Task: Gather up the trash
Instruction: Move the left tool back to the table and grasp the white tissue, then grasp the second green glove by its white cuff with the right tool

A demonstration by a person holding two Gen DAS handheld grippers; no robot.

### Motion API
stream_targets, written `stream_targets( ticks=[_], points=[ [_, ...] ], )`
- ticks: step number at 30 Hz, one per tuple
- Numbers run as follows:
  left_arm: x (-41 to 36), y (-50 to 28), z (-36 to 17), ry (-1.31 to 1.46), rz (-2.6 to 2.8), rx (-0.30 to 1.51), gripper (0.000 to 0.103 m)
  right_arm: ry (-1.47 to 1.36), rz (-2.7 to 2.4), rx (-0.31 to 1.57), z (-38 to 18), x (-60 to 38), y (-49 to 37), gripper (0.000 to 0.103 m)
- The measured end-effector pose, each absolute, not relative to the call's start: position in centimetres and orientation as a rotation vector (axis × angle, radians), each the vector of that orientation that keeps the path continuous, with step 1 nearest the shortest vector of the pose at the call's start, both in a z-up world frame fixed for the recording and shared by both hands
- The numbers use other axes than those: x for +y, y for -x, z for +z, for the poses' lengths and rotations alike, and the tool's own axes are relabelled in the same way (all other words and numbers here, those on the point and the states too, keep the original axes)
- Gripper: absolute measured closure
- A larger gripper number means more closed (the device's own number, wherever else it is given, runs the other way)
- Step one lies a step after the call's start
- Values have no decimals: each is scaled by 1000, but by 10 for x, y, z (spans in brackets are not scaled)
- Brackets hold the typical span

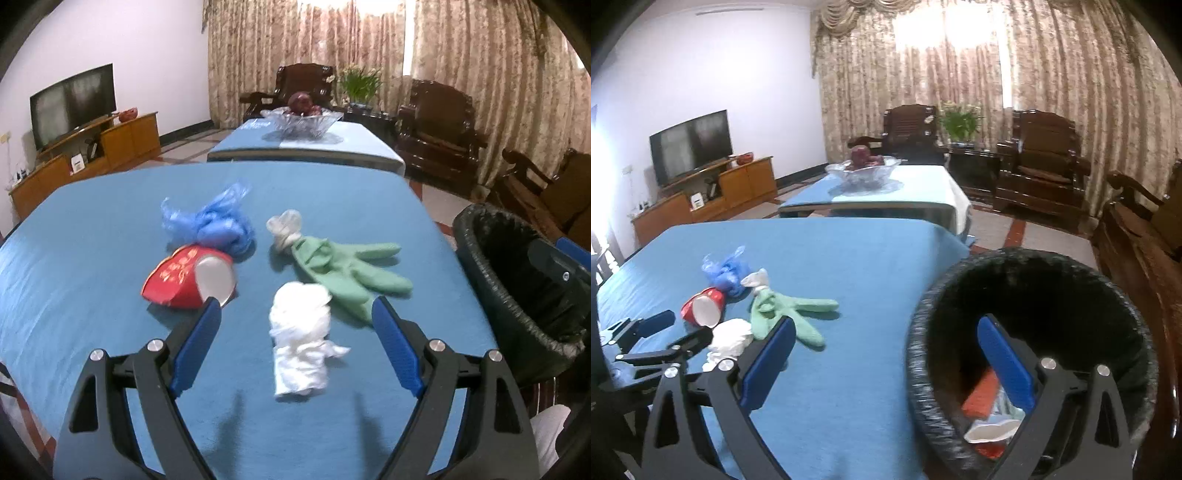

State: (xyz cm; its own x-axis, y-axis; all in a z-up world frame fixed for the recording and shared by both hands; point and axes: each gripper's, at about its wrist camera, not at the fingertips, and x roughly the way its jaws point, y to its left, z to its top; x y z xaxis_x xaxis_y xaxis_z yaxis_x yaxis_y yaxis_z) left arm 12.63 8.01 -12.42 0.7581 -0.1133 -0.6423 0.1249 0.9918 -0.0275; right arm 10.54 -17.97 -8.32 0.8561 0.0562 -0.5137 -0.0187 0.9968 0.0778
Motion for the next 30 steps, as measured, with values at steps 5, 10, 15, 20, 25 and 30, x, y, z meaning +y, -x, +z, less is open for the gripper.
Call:
stream_targets(
  ticks=[5, 10, 15, 20, 25, 30],
  points=[
    [82, -135, -146, -8, -131, 743, 25, -61, 53, 549, -90, -168, -111, 6],
    [78, -147, -162, 8, -139, 803, 33, -58, 59, 558, -93, -167, -114, 6],
    [77, -155, -177, 40, -164, 868, 58, -48, 64, 571, -98, -165, -117, 6],
    [77, -155, -175, 47, -165, 861, 83, -39, 72, 575, -100, -161, -119, 6],
    [87, -146, -159, 52, -142, 806, 85, -29, 95, 569, -100, -152, -122, 6],
    [104, -139, -137, 54, -102, 741, 85, -14, 140, 552, -95, -135, -132, 6]
  ],
)
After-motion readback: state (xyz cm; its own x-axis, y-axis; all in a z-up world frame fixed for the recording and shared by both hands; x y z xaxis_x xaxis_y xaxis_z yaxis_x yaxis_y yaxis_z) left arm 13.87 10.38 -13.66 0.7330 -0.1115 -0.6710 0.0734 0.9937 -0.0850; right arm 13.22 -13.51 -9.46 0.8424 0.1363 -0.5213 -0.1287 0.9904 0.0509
